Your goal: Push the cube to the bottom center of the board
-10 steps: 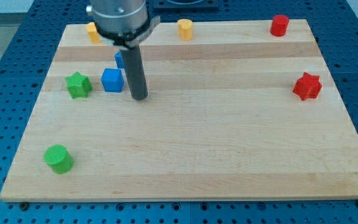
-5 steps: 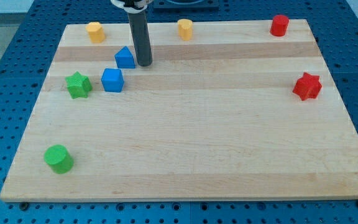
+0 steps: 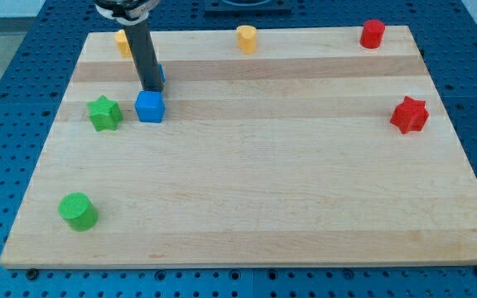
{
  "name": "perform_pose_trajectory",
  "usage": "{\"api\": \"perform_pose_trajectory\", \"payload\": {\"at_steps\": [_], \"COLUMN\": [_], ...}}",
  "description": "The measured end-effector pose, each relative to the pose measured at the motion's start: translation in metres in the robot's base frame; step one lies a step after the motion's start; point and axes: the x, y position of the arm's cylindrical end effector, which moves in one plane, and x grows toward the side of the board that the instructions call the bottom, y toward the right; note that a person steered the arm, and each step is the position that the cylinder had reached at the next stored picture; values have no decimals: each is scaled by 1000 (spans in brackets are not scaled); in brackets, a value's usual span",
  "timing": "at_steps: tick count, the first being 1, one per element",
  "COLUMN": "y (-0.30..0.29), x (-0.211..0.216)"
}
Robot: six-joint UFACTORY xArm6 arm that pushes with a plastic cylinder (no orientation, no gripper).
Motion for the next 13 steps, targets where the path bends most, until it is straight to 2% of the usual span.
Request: {"api": "perform_pose_trajectory", "payload": {"at_steps": [3,9,12,13], "y": [0,1,68,81], "x": [47,202,204,218]}}
